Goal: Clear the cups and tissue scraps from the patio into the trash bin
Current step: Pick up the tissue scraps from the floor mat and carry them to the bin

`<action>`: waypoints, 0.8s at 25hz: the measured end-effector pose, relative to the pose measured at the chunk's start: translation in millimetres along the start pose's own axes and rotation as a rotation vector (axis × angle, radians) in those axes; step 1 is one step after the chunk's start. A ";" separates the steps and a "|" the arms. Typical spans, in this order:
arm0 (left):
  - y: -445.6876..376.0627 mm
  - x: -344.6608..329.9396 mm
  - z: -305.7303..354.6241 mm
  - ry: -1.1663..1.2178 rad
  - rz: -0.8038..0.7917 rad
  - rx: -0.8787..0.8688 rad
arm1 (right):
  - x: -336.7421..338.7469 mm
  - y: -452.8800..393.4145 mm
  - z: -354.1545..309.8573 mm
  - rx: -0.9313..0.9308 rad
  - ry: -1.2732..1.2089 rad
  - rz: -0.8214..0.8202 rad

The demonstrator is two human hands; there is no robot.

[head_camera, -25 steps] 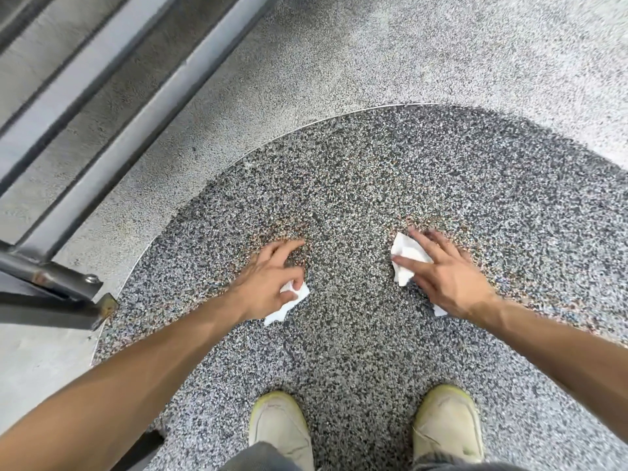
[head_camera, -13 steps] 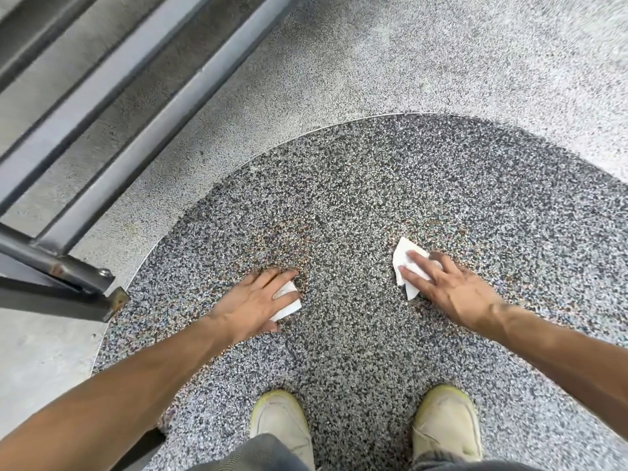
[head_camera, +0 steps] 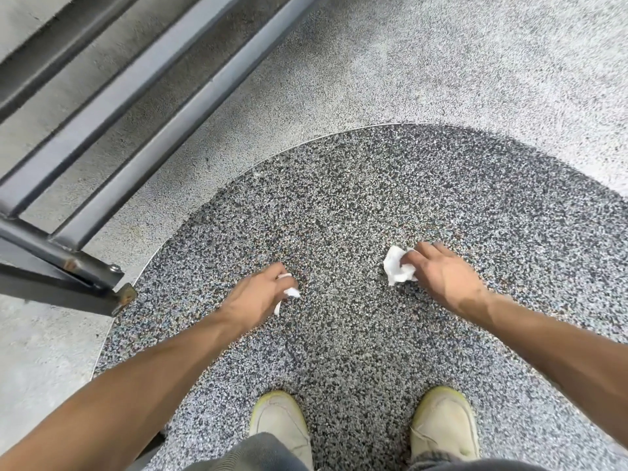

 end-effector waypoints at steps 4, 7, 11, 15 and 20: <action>-30.3 44.5 28.8 0.128 0.154 -0.025 | 33.1 -22.5 -29.6 0.045 -0.181 0.081; -40.2 96.7 47.1 0.229 0.314 -0.027 | 79.1 -29.1 -42.1 0.053 -0.164 0.151; -8.8 188.4 82.0 0.339 0.458 0.013 | 175.5 0.5 -74.1 0.126 -0.288 0.224; 54.8 300.8 134.5 0.395 0.521 -0.016 | 289.3 50.2 -109.9 0.028 -0.369 0.208; 154.6 465.8 198.8 0.537 0.670 0.013 | 468.4 125.8 -179.6 0.075 -0.413 0.246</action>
Point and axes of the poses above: each hand's wrist, its own y-axis away from the middle knuckle, its own x-axis out of the back of the hand, z = x × y, the point moved 6 cm from there along -y, towards the middle knuckle, and after that the axes turned 1 degree about -x, right-handed, at the moved point
